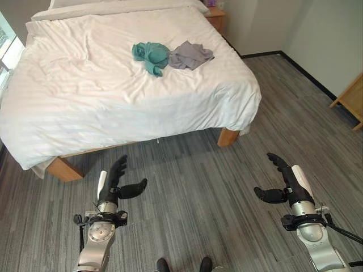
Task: Pick up bed clothes into laundry basket.
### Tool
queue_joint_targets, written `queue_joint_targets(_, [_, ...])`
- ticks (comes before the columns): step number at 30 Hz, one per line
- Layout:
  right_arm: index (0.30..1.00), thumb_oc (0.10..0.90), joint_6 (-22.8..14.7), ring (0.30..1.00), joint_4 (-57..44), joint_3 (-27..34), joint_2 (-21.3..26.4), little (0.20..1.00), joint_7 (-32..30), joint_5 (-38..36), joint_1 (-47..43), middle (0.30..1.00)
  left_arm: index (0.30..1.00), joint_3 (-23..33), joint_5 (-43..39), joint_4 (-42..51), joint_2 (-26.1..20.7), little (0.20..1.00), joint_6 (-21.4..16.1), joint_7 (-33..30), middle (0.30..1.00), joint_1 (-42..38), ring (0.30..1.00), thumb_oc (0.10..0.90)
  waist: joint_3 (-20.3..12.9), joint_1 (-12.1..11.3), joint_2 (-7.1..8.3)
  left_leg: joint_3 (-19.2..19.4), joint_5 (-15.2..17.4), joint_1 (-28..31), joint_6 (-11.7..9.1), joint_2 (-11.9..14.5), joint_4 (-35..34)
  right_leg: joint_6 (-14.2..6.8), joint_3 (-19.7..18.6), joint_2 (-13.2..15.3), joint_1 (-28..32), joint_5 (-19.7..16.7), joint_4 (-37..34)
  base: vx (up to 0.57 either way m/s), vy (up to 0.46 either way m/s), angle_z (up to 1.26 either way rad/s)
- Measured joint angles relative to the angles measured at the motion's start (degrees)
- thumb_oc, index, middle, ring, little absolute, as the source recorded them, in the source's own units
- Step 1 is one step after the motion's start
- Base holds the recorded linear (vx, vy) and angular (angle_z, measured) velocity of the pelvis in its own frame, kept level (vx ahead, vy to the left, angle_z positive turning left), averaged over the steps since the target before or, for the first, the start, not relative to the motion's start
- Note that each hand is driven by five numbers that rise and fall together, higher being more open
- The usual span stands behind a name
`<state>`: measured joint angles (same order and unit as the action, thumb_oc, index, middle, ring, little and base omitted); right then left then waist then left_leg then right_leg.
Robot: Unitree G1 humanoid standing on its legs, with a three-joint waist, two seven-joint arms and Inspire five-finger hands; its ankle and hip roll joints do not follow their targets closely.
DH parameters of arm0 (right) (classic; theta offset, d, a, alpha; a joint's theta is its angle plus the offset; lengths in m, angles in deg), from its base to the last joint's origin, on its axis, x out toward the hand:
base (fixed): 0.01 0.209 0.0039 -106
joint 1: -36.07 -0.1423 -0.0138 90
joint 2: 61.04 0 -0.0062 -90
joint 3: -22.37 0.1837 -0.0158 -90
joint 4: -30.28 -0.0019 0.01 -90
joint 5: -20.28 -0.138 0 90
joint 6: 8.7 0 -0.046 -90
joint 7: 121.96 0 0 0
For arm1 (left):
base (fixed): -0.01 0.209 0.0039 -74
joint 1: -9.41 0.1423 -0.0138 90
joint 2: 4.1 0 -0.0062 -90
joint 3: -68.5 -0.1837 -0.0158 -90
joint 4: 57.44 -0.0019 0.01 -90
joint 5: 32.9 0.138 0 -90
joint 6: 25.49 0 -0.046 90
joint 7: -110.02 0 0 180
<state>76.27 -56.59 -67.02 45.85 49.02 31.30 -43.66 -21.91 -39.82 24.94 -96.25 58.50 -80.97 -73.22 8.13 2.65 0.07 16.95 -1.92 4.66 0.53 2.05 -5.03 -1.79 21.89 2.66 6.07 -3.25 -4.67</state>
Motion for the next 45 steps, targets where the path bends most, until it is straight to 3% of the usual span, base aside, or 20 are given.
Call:
queue_joint_targets(12, [0.9,0.8,-0.7,0.9,-0.2,-0.3,-0.3,0.9,0.9,0.0,0.5,0.9,0.9,-1.7,-3.6,1.5,-0.4,0.9,0.2,1.6,0.9,4.2,0.9,0.8,4.1,-0.6,2.19,-1.7,-0.2,0.1,-0.7,0.8,1.4,0.0,-2.1,-0.7,1.3,0.3,-0.5,0.03,-0.172,0.05])
queue_joint_targets(14, [0.9,0.8,-1.0,0.9,-1.0,-0.7,-1.7,0.9,1.4,-0.2,0.2,0.9,0.9,-1.2,-4.2,2.9,-3.0,0.9,0.1,1.6,0.9,3.3,0.9,0.8,8.1,-1.9,5.88,-1.9,3.5,-4.7,-3.7,2.2,15.2,1.1,-4.4,0.2,1.3,3.7,-0.2,0.16,-0.263,-0.43])
queue_joint_targets(17, [0.9,0.8,-1.7,0.9,-3.6,-0.8,-1.5,0.9,1.5,-0.4,0.0,0.9,0.9,-0.2,-4.3,2.9,-2.4,0.9,0.2,1.4,0.9,4.2,0.9,0.8,10.4,-4.7,5.31,-5.9,6.7,-14.5,-4.9,6.7,34.9,2.7,-7.9,-1.8,2.2,3.4,-0.6,0.23,-0.145,-0.75])
queue_joint_targets(20, [0.9,0.8,-1.7,0.9,-3.4,-0.1,-1.2,0.9,1.1,-0.6,-2.9,0.9,0.9,-2.5,-5.4,2.9,1.4,0.9,0.0,1.5,0.9,3.6,0.9,0.8,11.6,-6.7,3.82,-5.0,7.2,-20.2,-4.9,3.6,24.7,1.5,-13.1,-1.6,-0.2,4.3,-0.4,0.61,0.014,-0.6])
queue_joint_targets(22, [0.9,0.8,-1.7,0.9,-1.0,-1.8,-0.5,0.9,1.1,-0.7,-7.3,0.9,0.9,-3.3,-6.5,-0.2,3.9,0.9,0.1,1.6,0.9,2.6,0.9,0.8,12.1,-8.0,0.63,0.4,3.5,-21.2,-6.4,5.9,8.0,1.8,-15.3,-3.4,-1.2,5.7,-0.5,0.54,0.061,-1.03])
queue_joint_targets(24, [0.9,0.8,-1.5,0.9,-1.0,-2.8,-0.3,0.9,1.2,-0.8,-7.2,0.9,0.9,-4.0,-6.5,-3.2,4.4,0.9,0.3,1.4,0.9,1.9,0.9,0.8,12.1,-8.1,-1.05,1.7,0.1,-23.6,-8.8,7.3,2.4,1.4,-15.8,-4.4,-0.4,5.1,-0.6,0.55,0.054,-0.59])
queue_joint_targets(26, [0.9,0.8,-1.3,0.9,-1.0,-4.7,-0.2,0.9,1.5,-1.0,-6.6,0.9,0.9,-2.6,-6.5,-5.0,4.6,0.9,0.9,1.4,0.9,2.3,0.9,0.8,11.9,-10.5,-0.76,2.3,-0.9,-24.1,-8.0,8.6,0.6,1.2,-20.5,-3.8,0.0,8.6,1.9,0.89,0.152,-0.99])
queue_joint_targets(28, [0.9,0.8,-1.3,0.9,-1.6,-5.6,-0.5,0.9,2.3,-1.0,-5.5,0.9,0.9,-1.3,-6.4,-4.9,4.6,0.9,1.3,1.6,0.9,4.0,0.9,0.8,11.4,-12.4,0.88,0.1,-0.5,-22.6,-5.9,7.8,6.0,0.5,-24.8,-1.7,-0.4,11.6,6.1,0.59,0.115,-1.29])
queue_joint_targets(29, [0.9,0.8,-1.5,0.9,-2.9,-6.5,0.4,0.9,2.8,-0.9,-1.9,0.9,0.9,-1.2,-6.4,-4.4,4.6,0.9,1.4,1.6,0.9,7.6,0.9,0.8,7.5,-13.0,2.21,-1.0,-0.3,-20.1,-4.5,5.4,6.7,-0.5,-26.9,1.2,-0.8,14.5,7.5,0.61,0.099,-1.05])
queue_joint_targets(30, [0.9,0.8,-1.5,0.9,-3.1,-6.6,0.6,0.9,2.7,-0.9,-0.7,0.9,0.9,-1.2,-6.4,-4.3,4.6,0.9,1.6,1.6,0.9,8.4,0.9,0.8,6.4,-13.1,1.88,-0.2,-3.5,-19.4,-1.6,5.0,6.4,-3.3,-26.5,2.0,-0.1,16.6,9.5,0.53,0.078,-0.94])
queue_joint_targets(31, [0.9,0.8,-1.3,0.9,-3.1,-7.3,0.4,0.9,2.8,-0.8,-0.2,0.9,0.9,-1.4,-6.4,-4.1,3.8,0.9,1.6,1.5,0.9,8.2,0.9,0.8,6.4,-12.5,3.18,1.4,-7.2,-17.5,0.5,3.7,7.3,-6.2,-24.3,4.1,-1.1,16.3,19.7,0.5,0.092,-0.33])
queue_joint_targets(32, [0.9,0.8,-1.1,0.9,-3.5,-8.2,-0.3,0.9,3.3,-0.5,0.2,0.9,0.9,-1.6,-6.4,-4.4,2.0,0.9,2.3,1.4,0.9,6.2,0.9,0.8,7.2,-11.7,5.42,1.6,-5.3,-15.1,2.6,0.8,8.0,-11.9,-23.6,6.9,-6.0,15.9,35.4,0.49,0.116,-0.01])
queue_joint_targets(34, [0.9,0.8,-1.1,0.9,-4.7,-8.6,-0.3,0.9,4.1,0.2,0.2,0.9,0.9,-3.6,-5.9,-3.0,-1.0,0.9,2.7,1.9,0.9,2.9,0.9,0.8,7.4,-7.1,4.88,-1.9,-4.6,-10.8,3.5,-0.6,5.5,-13.1,-23.0,7.9,-16.2,7.1,55.3,0.55,0.133,0.89])
queue_joint_targets(35, [0.9,0.8,-1.1,0.9,-5.4,-8.6,-0.4,0.9,4.1,0.2,-0.4,0.9,0.9,-4.1,-5.8,-1.0,-2.1,0.9,2.4,1.8,0.9,2.6,0.9,0.8,7.4,-6.8,4.73,-2.4,-4.1,-9.0,3.7,-0.6,4.1,-13.2,-21.6,8.5,-18.6,6.8,55.8,0.61,0.027,0.75])
queue_joint_targets(36, [0.9,0.8,-1.1,0.9,-6.6,-8.6,-0.3,0.9,4.0,0.3,-0.8,0.9,0.9,-3.9,-5.6,0.9,-2.8,0.9,2.2,1.9,0.9,2.5,0.9,0.8,7.4,-6.8,4.63,-2.7,-3.4,-7.4,3.8,-0.7,3.1,-13.0,-20.4,9.1,-20.5,6.9,55.6,0.56,-0.083,0.38])
queue_joint_targets(37, [0.9,0.8,-1.1,0.9,-9.7,-7.6,0.2,0.9,3.9,1.3,-1.7,0.9,0.9,-4.1,-4.9,1.8,-2.8,0.9,1.9,1.6,0.9,0.8,0.9,0.8,8.1,-5.2,2.8,-5.7,-1.4,-4.7,3.9,-0.8,2.0,-10.6,-13.1,11.8,-22.6,10.3,50.8,0.57,-0.177,0.57])
queue_joint_targets(39, [0.9,0.8,-1.8,0.9,-13.7,-5.5,1.0,0.9,3.3,2.4,-3.2,0.9,0.9,-3.9,-4.7,1.8,-2.1,0.9,1.8,1.5,0.9,-0.7,0.9,0.8,9.0,-3.3,0.93,-8.3,-2.0,-2.9,2.9,-0.4,1.3,-8.5,-6.8,12.5,-22.4,11.1,38.1,0.55,-0.294,0.79])
queue_joint_targets(41, [0.9,0.8,-2.5,0.9,-15.5,-4.8,1.8,0.9,2.3,3.3,-5.6,0.9,0.9,-3.7,-4.7,1.7,-2.1,0.9,1.5,1.6,0.9,-0.8,0.9,0.8,9.0,-2.4,0.25,-10.5,-0.2,-0.4,0.8,-0.6,0.6,-7.6,-4.7,12.6,-23.3,10.0,26.8,0.32,-0.215,0.88])
queue_joint_targets(42, [0.9,0.8,-2.9,0.9,-17.4,-1.5,1.8,0.9,0.3,4.8,-6.7,0.9,0.9,-3.3,-4.7,1.2,-1.1,0.9,1.3,1.5,0.9,-0.7,0.9,0.8,8.8,-1.5,0.3,-11.6,0.5,1.6,0.2,-1.2,0.7,-7.2,-5.2,11.6,-21.0,3.8,7.7,0.43,-0.326,1.18])
queue_joint_targets(45, [0.9,0.8,-2.9,0.9,-16.8,1.4,1.5,0.9,-3.2,7.3,-8.7,0.9,0.9,-1.7,-4.8,0.5,0.4,0.9,1.1,1.2,0.9,0.7,0.9,0.8,8.1,-1.5,0.57,-14.8,3.4,4.5,-2.4,0.1,0.7,-7.4,-10.1,11.3,-21.7,-2.4,4.6,0.48,-0.384,1.08])
